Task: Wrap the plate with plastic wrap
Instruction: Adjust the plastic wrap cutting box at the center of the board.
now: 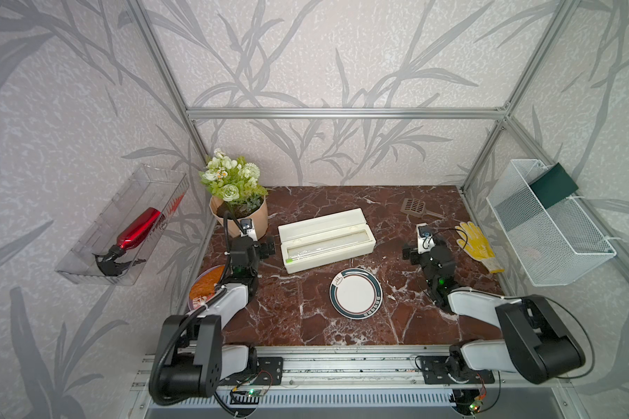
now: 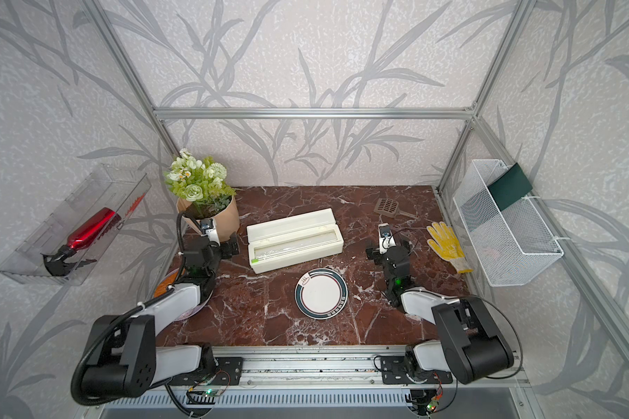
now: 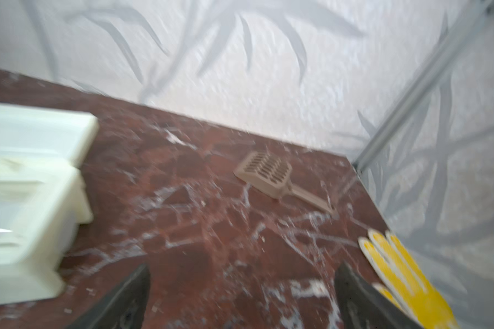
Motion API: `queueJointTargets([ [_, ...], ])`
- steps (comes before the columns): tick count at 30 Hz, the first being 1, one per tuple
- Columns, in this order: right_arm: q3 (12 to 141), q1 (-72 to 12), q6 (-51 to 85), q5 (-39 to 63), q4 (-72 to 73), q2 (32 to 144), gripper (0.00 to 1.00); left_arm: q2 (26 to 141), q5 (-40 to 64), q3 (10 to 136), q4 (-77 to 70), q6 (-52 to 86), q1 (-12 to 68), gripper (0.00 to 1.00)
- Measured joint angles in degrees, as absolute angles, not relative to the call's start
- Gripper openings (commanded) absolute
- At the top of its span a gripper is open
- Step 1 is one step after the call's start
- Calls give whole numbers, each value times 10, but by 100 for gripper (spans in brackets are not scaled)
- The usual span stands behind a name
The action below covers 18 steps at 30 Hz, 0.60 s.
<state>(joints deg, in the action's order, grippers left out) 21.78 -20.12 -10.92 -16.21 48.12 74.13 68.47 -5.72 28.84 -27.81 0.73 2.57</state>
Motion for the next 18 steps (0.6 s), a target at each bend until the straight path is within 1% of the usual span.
queueJointTargets([
  [2,240,-256,-131,-170,443,687,99,641,-74,326,-225,8,62,99],
  [5,303,-337,-140,-175,343,611,99,582,-109,385,-131,28,118,99],
  [7,362,-382,-120,-185,262,576,99,548,-130,422,-51,49,155,99],
  [9,435,-413,-80,-212,169,571,99,531,-157,463,40,76,187,99],
  [13,602,-427,18,-214,-65,604,99,538,-177,565,234,138,210,99],
  [15,656,-420,53,-196,-145,621,99,536,-173,585,278,159,209,99],
  [18,688,-379,117,-113,-230,636,99,548,-133,603,349,181,208,98],
])
